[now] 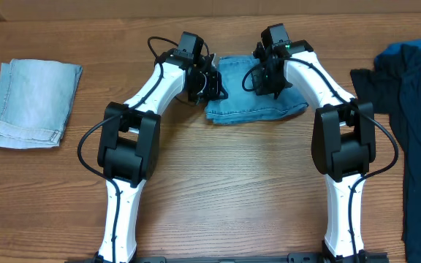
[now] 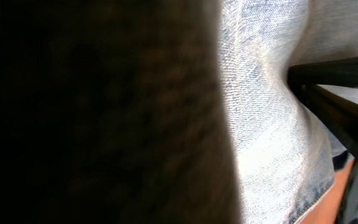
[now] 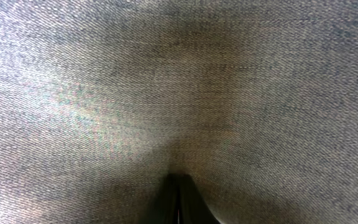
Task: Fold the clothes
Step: 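Lift the folded jeans with the left gripper and carry them leftward, then place the folded jeans onto the pale denim stack at left, then press the stacked jeans flat with the left gripper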
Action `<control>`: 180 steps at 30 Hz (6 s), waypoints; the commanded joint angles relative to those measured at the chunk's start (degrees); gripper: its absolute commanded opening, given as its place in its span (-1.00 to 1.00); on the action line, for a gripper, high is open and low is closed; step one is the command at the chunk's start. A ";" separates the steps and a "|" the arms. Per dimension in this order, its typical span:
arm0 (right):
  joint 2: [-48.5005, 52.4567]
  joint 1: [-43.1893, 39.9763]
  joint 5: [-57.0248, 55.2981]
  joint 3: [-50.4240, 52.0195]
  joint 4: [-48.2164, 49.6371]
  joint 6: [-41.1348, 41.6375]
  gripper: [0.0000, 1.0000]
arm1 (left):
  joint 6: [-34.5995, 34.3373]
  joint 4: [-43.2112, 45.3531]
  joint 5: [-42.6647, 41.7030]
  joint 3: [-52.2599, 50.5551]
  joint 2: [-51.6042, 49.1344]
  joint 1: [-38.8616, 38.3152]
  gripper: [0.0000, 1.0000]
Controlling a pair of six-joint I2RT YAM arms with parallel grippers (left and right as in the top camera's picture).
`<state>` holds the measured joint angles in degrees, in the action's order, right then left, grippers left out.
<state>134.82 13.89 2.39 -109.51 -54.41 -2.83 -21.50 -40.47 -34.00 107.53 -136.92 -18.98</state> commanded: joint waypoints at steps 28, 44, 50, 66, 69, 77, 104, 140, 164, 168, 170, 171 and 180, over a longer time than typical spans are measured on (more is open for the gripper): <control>-1.44 -15.37 1.77 -40.87 -37.94 10.34 -0.87 | -11.93 -2.67 22.40 9.07 15.82 13.18 -0.92; -1.42 -15.34 1.79 -40.87 -40.44 10.36 -0.77 | -8.09 -2.80 20.17 9.07 23.34 33.64 -0.92; -1.42 -15.34 1.79 -40.68 -41.94 10.36 -0.77 | -6.32 -2.69 19.98 9.07 26.77 37.11 -0.92; -1.42 -15.34 5.16 -40.57 -42.12 10.36 -0.77 | -0.74 -6.12 12.24 7.10 30.32 52.85 -0.92; -1.42 -15.34 5.42 -40.57 -42.16 10.34 -0.77 | 2.45 -1.60 6.86 3.76 30.32 52.98 -0.92; -1.42 -15.34 5.42 -40.57 -42.16 10.34 -0.77 | 12.24 2.23 2.29 0.50 30.01 52.92 -0.92; -1.42 -15.34 5.40 -40.57 -42.03 10.34 -0.76 | 8.94 -3.39 10.19 0.20 24.85 55.45 -0.92; -1.42 -15.34 5.44 -40.57 -40.00 10.36 -0.45 | 2.23 -33.79 23.93 15.96 27.21 57.16 1.00; -1.42 -15.34 5.40 -40.57 -40.00 10.34 -0.44 | 3.52 -22.32 36.28 -7.91 18.27 56.94 -0.92; -1.42 -15.34 5.40 -40.57 -40.00 10.34 -0.44 | 0.87 -19.50 36.17 -10.99 14.73 56.94 -0.92; -1.42 -15.34 5.35 -40.57 -40.00 10.29 -0.44 | 0.96 -19.04 33.22 -10.62 14.75 56.94 -0.92; -1.42 -15.34 5.27 -40.57 -40.00 10.29 -0.44 | 1.16 -19.26 31.71 -9.75 15.10 56.94 -0.92; -1.42 -15.34 5.22 -40.57 -39.71 10.14 -0.44 | 1.31 -24.79 22.58 6.12 22.58 53.07 -0.92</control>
<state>134.85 -1.26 7.25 -149.40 -94.50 7.49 -19.51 -65.34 -9.13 110.10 -119.15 36.91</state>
